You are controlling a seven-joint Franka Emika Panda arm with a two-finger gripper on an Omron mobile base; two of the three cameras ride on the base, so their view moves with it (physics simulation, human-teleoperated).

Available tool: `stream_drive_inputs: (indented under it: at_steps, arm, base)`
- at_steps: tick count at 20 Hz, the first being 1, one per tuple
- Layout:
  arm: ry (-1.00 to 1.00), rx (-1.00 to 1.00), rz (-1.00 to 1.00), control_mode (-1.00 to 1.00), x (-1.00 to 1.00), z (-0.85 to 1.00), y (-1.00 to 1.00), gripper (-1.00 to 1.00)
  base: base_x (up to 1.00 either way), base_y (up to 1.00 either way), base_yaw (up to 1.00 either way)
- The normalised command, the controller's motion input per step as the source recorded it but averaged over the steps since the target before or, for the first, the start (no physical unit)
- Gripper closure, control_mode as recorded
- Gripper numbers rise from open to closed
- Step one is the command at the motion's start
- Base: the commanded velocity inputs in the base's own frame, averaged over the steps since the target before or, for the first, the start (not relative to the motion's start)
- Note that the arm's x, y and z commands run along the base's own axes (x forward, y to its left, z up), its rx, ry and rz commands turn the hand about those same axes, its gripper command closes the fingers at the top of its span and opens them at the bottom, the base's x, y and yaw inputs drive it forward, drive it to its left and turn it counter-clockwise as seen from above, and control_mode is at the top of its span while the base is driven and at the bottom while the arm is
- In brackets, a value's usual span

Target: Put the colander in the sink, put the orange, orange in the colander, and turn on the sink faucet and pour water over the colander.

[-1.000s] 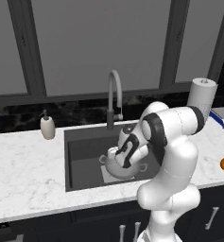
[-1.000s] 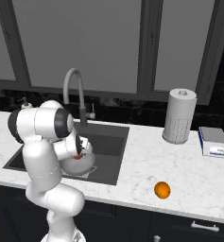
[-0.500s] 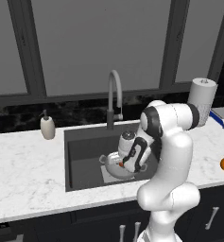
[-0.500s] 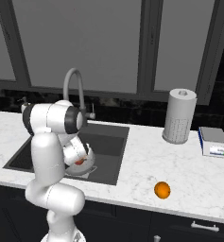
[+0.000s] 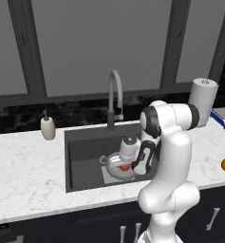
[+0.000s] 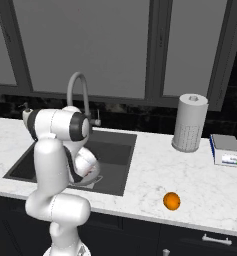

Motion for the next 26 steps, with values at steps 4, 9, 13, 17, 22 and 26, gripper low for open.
stream_drive_inputs:
  at_steps: [4,9,13,17,22,26]
  arm:
    - [0.01,0.00,0.00,-1.00,0.00,0.06,0.00,-1.00]
    - [0.03,0.00,0.00,-1.00,0.00,0.19,0.00,-1.00]
    - [0.00,0.00,0.00,-1.00,-0.01,0.50,-0.05,-1.00]
    - [0.00,0.00,-0.01,-1.00,-0.09,0.80,-0.12,-1.00]
    - [0.00,0.00,-0.04,-1.00,-0.01,0.97,-0.01,-1.00]
    - [0.02,0.00,-0.04,-1.00,0.07,1.00,0.00,-1.00]
  base:
    - [0.00,0.00,0.00]
    - [0.00,0.00,0.00]
    - [0.00,0.00,0.00]
    - [0.00,0.00,0.00]
    - [0.00,0.00,0.00]
    - [0.00,0.00,0.00]
